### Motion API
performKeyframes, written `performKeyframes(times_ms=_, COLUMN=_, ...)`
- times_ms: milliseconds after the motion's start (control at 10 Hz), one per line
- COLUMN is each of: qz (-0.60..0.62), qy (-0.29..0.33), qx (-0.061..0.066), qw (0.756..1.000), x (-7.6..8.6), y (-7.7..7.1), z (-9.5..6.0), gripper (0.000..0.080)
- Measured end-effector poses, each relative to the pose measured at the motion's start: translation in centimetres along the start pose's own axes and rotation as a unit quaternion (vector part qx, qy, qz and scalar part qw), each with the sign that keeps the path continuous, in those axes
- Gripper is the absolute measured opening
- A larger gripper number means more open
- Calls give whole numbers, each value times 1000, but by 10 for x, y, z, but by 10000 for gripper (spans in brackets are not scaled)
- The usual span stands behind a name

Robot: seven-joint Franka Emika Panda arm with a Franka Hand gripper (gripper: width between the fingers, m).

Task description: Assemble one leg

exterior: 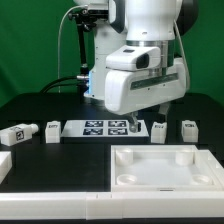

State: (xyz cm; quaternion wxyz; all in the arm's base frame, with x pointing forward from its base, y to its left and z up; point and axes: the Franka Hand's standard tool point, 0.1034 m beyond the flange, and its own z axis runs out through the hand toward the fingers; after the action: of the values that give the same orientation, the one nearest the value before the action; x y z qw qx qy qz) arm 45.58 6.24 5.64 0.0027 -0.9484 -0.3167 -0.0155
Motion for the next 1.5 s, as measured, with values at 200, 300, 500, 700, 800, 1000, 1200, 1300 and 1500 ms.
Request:
performKeyframes(times_ms=200, qz=163, qy=-2, qx=10, qw=987, x=0, y=-21, z=3, gripper=649)
performKeyframes(times_ms=300, qz=223, qy=-2, qx=13, qw=975, x=2, y=-35, z=4, gripper=649)
performKeyframes(times_ms=500, qz=243, qy=-3, qx=17, qw=970, x=6, y=-71, z=9, gripper=649)
performKeyframes(times_ms=700, qz=245, qy=-3, qx=22, qw=969, x=18, y=-105, z=9, gripper=649)
performKeyframes(times_ms=800, qz=243, qy=-3, qx=23, qw=970, x=23, y=-120, z=8, gripper=649)
performKeyframes(times_ms=1000, qz=236, qy=-1, qx=24, qw=972, x=30, y=-133, z=8, gripper=649)
performKeyframes(times_ms=1200, qz=233, qy=-11, qx=24, qw=972, x=28, y=-133, z=8, gripper=649)
performKeyframes(times_ms=1300, qz=227, qy=-56, qx=25, qw=972, x=22, y=-132, z=9, gripper=649)
performKeyframes(times_ms=1500, qz=223, qy=-153, qx=35, qw=962, x=20, y=-129, z=7, gripper=649)
